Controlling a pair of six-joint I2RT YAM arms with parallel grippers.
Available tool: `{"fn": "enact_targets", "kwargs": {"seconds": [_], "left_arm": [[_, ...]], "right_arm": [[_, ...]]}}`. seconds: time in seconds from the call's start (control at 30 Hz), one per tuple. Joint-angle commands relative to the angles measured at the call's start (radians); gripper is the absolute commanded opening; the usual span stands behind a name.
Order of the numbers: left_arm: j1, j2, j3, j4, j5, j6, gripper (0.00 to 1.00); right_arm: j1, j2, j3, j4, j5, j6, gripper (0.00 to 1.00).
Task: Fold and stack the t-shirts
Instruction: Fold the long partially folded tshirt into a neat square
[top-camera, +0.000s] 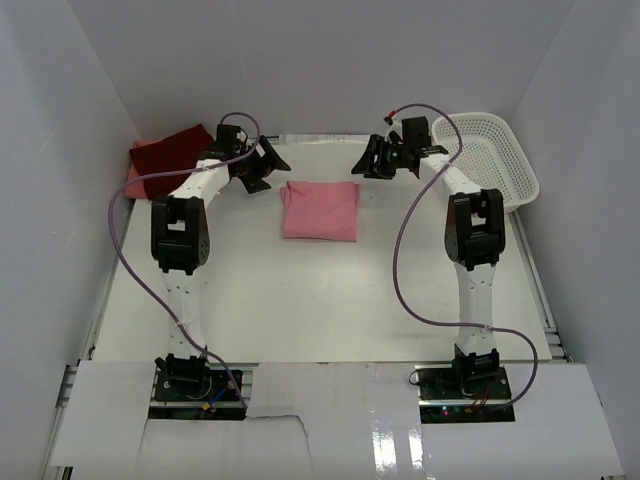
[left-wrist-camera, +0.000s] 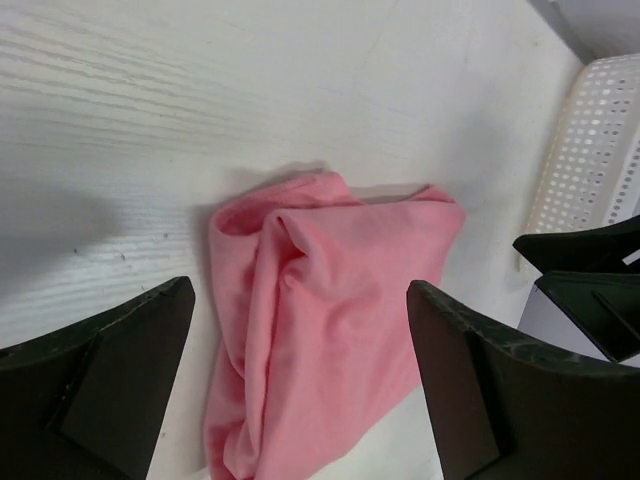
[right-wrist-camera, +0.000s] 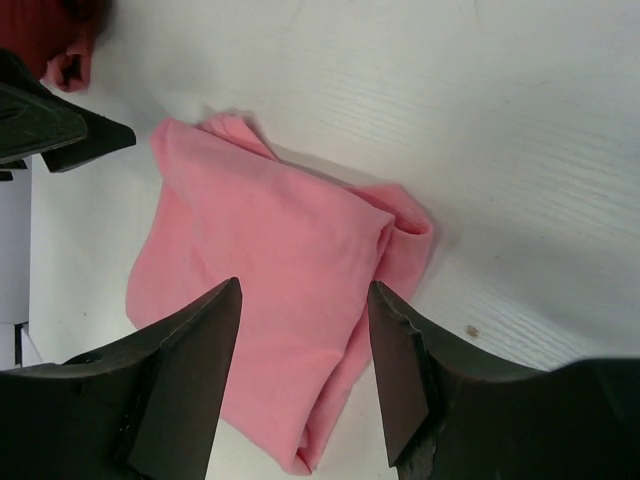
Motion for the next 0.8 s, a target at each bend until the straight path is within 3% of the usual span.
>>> {"fn": "enact_targets", "kwargs": {"seconds": [0.0,0.1,0.27,0.37,0.63,0.77], "left_arm": [[0.001,-0.256,-0.097,0.209,0.015,0.008,0.98],[-0.008,-0.297,-0.171,0.243,0.123,-0.007,0.98],[-0.05,-0.277,-0.272,0.397,0.289,-0.071,0.95],[-0.077,-0.207,-0.251,0.419,0.329,-0.074,0.9],[-0.091,-0.022,-0.183,0.591,0.461,-0.209,0.85],[-0.097,0.045,-0.189,0.589,0.432,-0.203,0.85]], "right_arm": [[0.018,-0.142,-0.011,0.098,0.002,-0.026,0.6],[0.022,-0.151,-0.097,0.156,-0.092,0.015,0.55],[0.049,-0.131,-0.189,0.259,-0.181,0.106,0.38],[0.07,-0.116,-0.216,0.294,-0.227,0.142,0.09],[0.157,-0.141,-0.405,0.522,-0.346,0.29,0.08],[0.171,-0.092,-0.502,0.649,-0.391,0.437,0.08]]}}
